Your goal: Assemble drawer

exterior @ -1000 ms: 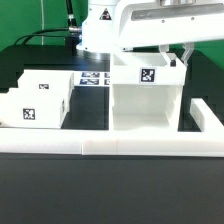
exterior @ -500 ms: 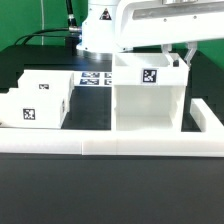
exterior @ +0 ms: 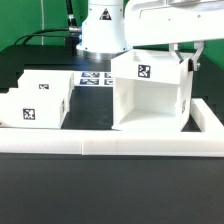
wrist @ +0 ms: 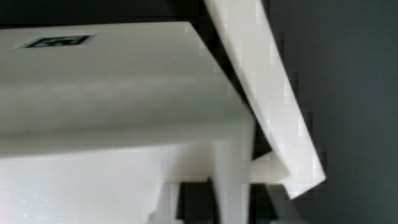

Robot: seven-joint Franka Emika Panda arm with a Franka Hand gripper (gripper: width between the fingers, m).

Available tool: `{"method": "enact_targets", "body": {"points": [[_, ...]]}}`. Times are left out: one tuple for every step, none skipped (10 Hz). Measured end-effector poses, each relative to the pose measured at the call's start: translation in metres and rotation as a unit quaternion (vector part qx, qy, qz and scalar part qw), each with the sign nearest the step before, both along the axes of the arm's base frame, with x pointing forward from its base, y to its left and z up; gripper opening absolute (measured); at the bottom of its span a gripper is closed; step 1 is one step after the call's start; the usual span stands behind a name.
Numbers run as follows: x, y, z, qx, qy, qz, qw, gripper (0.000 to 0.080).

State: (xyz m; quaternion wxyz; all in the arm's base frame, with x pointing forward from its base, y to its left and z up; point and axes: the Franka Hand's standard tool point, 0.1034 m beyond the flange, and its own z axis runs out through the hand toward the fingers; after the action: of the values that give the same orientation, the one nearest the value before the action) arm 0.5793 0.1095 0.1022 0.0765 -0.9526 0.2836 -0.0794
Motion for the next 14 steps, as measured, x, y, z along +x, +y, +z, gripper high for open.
{"method": "enact_targets", "body": {"points": [[0.006,-0.006,0.001,0.009,0.000,-0.040,0.999,0.0044],[0.011,-0.009,0.002,0.017,-0.005,-0.066,0.998,0.0044],[0.011,-0.008,0.004,0.022,-0.005,-0.081,0.996,0.0044],[0.012,-0.005,0.006,0.032,-0.005,-0.112,0.993,0.0044],[0.013,-0.005,0.006,0.034,-0.006,-0.118,0.992,0.0044],[0.014,-0.006,0.007,0.048,-0.001,-0.163,0.985,0.0044],[0.016,-0.012,0.008,0.069,0.007,-0.232,0.970,0.0044],[0.019,-0.014,0.007,0.086,0.013,-0.288,0.954,0.0044],[0.024,-0.012,0.008,0.098,0.018,-0.326,0.940,0.0045],[0.027,-0.012,0.008,0.108,0.022,-0.355,0.928,0.0045],[0.031,-0.012,0.009,0.120,0.028,-0.395,0.910,0.0045],[0.036,-0.011,0.007,0.128,0.036,-0.419,0.898,0.0045],[0.041,-0.009,0.006,0.128,0.041,-0.418,0.898,0.0045],[0.045,-0.008,0.005,0.129,0.043,-0.417,0.899,0.0045]]}}
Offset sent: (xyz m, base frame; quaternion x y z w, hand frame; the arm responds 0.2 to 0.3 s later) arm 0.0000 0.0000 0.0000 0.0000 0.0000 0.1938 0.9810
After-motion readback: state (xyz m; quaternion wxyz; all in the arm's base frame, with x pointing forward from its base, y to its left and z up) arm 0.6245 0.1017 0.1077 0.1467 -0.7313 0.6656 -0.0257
